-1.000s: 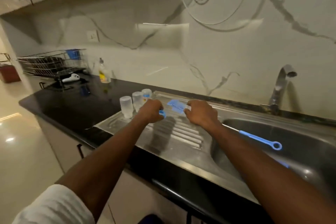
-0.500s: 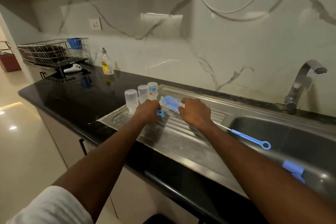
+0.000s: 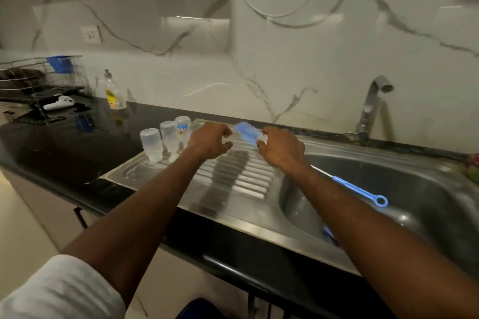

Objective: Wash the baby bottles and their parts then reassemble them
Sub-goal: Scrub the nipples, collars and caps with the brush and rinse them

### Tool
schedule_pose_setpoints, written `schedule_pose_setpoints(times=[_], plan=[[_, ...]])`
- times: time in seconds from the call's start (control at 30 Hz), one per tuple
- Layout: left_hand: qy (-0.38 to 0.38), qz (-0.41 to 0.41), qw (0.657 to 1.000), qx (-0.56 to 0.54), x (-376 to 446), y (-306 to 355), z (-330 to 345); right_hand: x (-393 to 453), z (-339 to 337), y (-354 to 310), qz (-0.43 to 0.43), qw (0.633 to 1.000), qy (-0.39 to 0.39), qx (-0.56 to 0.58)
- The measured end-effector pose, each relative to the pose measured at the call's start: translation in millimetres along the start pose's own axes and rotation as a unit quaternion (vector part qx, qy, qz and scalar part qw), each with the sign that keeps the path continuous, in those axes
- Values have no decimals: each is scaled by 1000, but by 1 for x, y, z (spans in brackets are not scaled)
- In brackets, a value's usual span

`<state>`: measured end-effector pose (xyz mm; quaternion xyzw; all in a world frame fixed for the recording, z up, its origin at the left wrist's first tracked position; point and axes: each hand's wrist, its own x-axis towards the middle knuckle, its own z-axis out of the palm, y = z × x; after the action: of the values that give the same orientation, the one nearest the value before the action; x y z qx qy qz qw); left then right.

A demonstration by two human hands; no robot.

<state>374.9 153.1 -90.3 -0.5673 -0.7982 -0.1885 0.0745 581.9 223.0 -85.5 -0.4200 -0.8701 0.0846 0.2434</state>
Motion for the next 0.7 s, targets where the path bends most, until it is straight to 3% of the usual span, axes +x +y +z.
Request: schedule_pose_setpoints(times=[0.1,0.4,0.57,0.7], plan=[[11,33,997,-67,8,63,25,-16,-30,50,37,998,9,-41],[-131,159,977,-48,9,245,128,-72,-91,204,184,969,-94,-133],[-286,229,930,7,14,282,184,-85,-73,247,197,943,-152,-220],[-353,264,897,22,12,281,216,-89,-58,270,204,929,-205,-229]])
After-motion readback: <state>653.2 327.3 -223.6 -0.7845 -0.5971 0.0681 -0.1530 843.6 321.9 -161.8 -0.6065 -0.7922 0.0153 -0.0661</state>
